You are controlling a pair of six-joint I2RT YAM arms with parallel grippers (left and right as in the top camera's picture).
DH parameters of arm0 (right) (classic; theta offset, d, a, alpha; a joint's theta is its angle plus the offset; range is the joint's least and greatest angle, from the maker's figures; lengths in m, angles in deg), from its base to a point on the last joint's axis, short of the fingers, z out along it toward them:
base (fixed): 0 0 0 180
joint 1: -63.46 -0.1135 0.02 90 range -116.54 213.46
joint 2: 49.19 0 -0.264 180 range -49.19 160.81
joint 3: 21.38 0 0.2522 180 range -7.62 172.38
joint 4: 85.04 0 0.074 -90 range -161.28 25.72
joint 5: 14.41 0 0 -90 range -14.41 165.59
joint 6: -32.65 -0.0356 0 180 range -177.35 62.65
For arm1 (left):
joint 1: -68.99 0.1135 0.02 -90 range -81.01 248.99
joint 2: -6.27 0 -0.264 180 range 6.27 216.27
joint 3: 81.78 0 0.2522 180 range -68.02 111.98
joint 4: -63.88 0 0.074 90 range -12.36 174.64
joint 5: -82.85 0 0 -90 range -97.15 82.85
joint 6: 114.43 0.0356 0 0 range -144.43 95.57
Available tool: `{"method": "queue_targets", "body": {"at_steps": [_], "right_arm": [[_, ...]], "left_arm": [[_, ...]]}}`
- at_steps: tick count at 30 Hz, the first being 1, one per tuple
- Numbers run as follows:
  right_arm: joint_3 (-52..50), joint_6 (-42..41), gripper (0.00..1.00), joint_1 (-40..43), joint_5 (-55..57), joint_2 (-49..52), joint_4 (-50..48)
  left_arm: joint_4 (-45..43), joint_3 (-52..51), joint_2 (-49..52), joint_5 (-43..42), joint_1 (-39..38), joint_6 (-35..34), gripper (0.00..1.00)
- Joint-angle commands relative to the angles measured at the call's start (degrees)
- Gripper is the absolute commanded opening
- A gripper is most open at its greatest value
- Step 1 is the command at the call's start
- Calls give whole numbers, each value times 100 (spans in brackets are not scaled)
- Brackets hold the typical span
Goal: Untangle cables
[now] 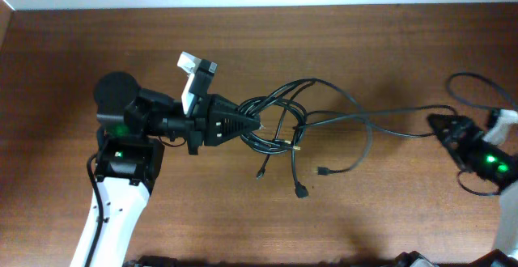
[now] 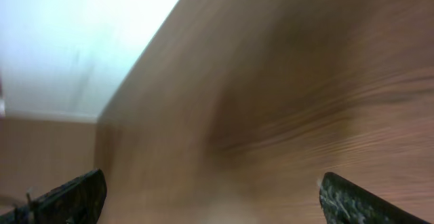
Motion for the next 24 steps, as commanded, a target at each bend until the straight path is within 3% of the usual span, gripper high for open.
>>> {"method": "queue_targets", "body": {"at_steps": [1,8,16,18,24], "right_arm": [[31,1145,99,-859,-387,28,210],[31,2723,99,-2210,-1298,28,595],[31,2988,99,-2717,-2229,-28,726],[31,2994,99,-2728,-2258,-149,813],[37,2973,100,-2861,-2068,-1207,826]], "left_arm": [[-48,129,-151,286,-120,-57,0],[382,129,-151,1005,-153,-55,0],[772,129,-151,1641,-149,-52,0],[767,129,-151,1410,-149,302,0],[826,129,-151,-13,-149,2310,0]]}}
